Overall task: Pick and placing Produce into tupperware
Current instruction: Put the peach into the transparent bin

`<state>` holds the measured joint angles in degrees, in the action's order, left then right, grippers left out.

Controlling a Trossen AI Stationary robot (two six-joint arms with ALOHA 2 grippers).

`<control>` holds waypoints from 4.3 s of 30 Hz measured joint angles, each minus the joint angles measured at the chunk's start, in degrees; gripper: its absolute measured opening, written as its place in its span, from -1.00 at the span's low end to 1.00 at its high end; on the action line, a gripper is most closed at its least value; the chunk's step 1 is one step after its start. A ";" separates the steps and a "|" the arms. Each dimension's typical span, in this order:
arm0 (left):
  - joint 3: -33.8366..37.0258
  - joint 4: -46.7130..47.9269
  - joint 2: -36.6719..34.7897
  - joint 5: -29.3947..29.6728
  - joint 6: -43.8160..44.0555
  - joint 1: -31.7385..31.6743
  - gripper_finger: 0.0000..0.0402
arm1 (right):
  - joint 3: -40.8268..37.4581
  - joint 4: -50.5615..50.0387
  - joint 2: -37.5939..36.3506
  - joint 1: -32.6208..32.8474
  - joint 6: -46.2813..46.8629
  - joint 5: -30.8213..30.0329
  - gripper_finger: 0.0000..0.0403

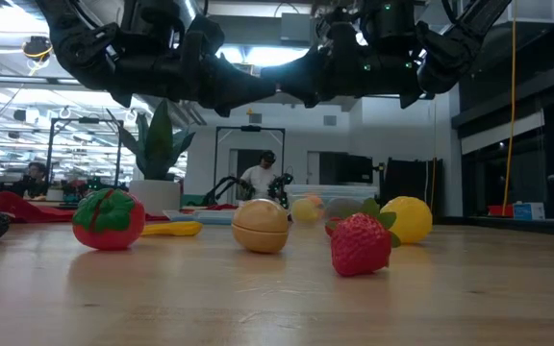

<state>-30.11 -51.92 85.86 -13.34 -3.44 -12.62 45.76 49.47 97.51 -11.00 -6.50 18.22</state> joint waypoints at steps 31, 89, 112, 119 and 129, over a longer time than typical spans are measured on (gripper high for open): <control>-0.09 7.30 -3.87 3.19 0.24 -0.11 -0.60 | -0.02 -7.25 -3.22 -0.80 -0.91 -0.11 -0.71; 0.04 27.52 -18.51 3.48 -3.74 -3.39 -0.75 | -2.19 -37.55 -15.15 -22.14 3.49 -10.66 -0.72; 0.04 30.14 -18.49 3.45 -3.69 -3.34 -0.59 | 15.76 -61.29 -5.80 -23.19 3.06 -10.58 -0.72; 0.04 30.93 -18.49 3.45 -3.69 -3.34 -0.59 | 16.65 -61.32 -1.42 -24.47 3.23 -10.58 -0.72; 0.04 30.93 -18.49 3.45 -3.68 -3.34 -0.59 | 16.68 -59.47 4.36 -24.52 3.19 -10.57 -0.72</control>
<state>-30.06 -20.99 67.37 -9.89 -7.12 -15.97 62.43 -10.00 101.87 -35.53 -3.31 7.65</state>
